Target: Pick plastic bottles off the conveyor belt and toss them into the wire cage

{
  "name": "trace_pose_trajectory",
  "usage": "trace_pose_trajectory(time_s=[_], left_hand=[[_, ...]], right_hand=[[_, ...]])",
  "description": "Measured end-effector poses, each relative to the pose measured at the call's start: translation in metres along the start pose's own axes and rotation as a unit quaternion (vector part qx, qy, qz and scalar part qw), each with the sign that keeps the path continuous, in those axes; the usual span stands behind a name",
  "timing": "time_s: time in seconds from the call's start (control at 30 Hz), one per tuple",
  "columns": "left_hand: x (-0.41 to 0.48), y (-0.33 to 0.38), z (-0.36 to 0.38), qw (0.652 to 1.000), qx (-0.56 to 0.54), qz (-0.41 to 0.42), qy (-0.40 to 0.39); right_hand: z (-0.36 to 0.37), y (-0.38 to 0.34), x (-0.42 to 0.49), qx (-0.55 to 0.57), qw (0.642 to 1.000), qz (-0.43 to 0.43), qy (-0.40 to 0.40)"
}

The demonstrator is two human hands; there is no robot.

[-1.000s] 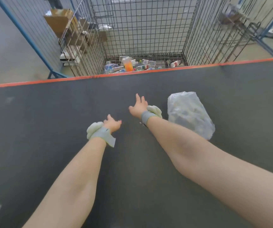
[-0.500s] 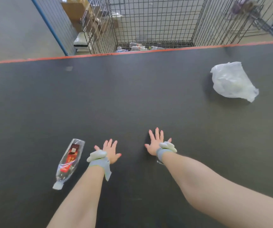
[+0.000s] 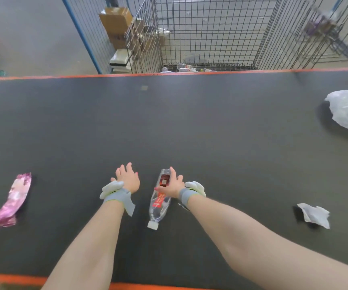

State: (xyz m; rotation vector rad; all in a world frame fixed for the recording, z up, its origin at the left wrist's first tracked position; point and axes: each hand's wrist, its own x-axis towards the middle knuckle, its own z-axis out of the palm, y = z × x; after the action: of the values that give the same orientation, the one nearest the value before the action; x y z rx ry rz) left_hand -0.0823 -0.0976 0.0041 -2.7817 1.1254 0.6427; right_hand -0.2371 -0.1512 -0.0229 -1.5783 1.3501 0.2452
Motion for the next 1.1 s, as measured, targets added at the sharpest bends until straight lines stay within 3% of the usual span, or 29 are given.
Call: trace_pose_trajectory(time_s=[0.27,0.53,0.67,0.8,0.83,0.97,1.1], left_hand=[[0.023,0.029,0.005,0.998,-0.041,0.016,-0.045],[0.103,0.126,-0.035,0.991,-0.128,0.032,-0.035],[0.166,0.178,-0.064,0.983,-0.180,0.032,0.002],[0.208,0.215,-0.072,0.981,-0.192,0.023,0.027],[0.207,0.220,-0.068,0.983,-0.181,0.030,0.012],[0.185,0.212,-0.057,0.990,-0.128,0.052,-0.029],[0.134,0.169,-0.045,0.995,-0.048,0.063,-0.064]], right_hand=[[-0.038,-0.003,0.025,0.071,0.991,0.056,0.101],[-0.154,-0.046,0.098,0.195,0.970,0.046,0.139],[-0.270,-0.119,0.174,0.404,0.897,0.002,0.181],[-0.361,-0.174,0.223,0.511,0.832,-0.045,0.209],[-0.366,-0.169,0.231,0.513,0.830,-0.040,0.215],[-0.318,-0.134,0.224,0.378,0.909,-0.011,0.175],[-0.236,-0.085,0.168,0.255,0.963,0.027,0.076]])
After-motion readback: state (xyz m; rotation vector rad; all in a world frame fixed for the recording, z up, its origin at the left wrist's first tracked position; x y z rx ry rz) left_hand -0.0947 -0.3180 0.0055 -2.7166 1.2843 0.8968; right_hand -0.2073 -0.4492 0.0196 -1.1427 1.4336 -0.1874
